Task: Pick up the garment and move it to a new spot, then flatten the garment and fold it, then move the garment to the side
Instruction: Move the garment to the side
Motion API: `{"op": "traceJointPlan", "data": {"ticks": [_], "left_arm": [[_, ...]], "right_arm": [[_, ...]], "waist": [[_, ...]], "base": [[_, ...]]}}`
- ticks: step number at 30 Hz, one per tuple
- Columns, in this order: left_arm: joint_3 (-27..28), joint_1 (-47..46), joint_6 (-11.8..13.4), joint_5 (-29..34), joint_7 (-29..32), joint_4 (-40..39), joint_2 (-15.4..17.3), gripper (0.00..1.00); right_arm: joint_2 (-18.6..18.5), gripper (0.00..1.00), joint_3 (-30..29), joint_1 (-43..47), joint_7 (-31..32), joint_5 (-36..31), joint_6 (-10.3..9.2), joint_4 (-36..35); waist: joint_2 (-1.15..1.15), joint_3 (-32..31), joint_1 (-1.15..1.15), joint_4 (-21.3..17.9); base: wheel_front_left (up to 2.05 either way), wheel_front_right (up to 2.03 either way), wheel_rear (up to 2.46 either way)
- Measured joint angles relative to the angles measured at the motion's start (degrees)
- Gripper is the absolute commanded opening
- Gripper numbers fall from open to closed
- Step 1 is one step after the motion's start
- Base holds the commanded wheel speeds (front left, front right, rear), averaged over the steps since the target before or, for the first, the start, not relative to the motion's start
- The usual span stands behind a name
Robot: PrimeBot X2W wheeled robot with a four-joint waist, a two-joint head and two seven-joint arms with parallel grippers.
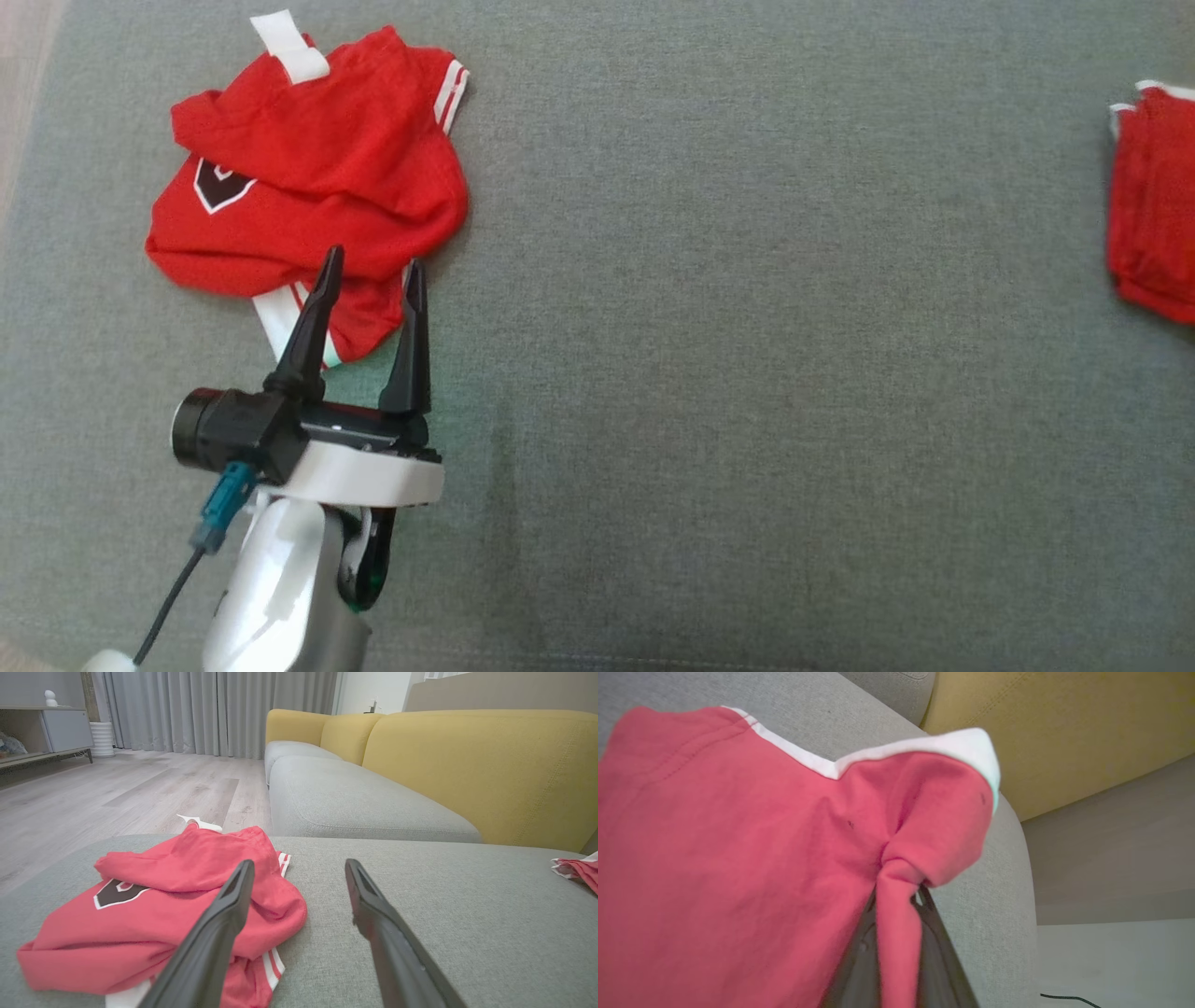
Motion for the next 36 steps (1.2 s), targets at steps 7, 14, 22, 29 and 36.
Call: {"op": "traceJointPlan", "data": {"ticks": [7, 14, 22, 29, 36], "left_arm": [[0.0, 0.0, -0.1, 0.0, 0.0, 0.4, 0.0, 1.0], [0.0, 0.1, -0.1, 0.0, 0.0, 1.0, 0.0, 1.0], [0.5, 1.9, -0.1, 0.0, 0.0, 0.9, 0.0, 1.0], [1.8, 4.5, -0.1, 0.9, 0.0, 0.8, 0.1, 1.0], [1.8, 7.1, -0.4, 1.1, 0.0, 0.1, 0.1, 1.0]], "right_arm": [[0.6, 0.97, -5.3, -0.1, -0.6, -3.6, -0.01, 0.5], [6.6, 1.0, -9.4, -0.1, -2.8, -6.6, 0.0, -2.2], [18.8, 1.0, -10.8, 0.4, -15.1, -3.3, -0.01, -14.3], [29.5, 1.0, -10.9, 10.5, -21.4, 2.2, -0.01, -22.8], [35.0, 1.0, -11.8, 24.8, -26.1, 5.8, 0.0, -27.5]], "waist": [[0.0, -0.8, 0.0, 0.0], [0.0, -3.5, -0.01, -0.6], [0.0, -9.6, -0.02, -2.0], [0.0, -13.9, -0.02, -3.2], [0.0, -16.4, -0.02, -3.5]], "base": [[0.0, 0.0, 0.0], [0.0, 0.0, 0.0], [0.0, 0.0, 0.0], [0.0, 0.0, 0.0], [0.0, 0.0, 0.0]]}}
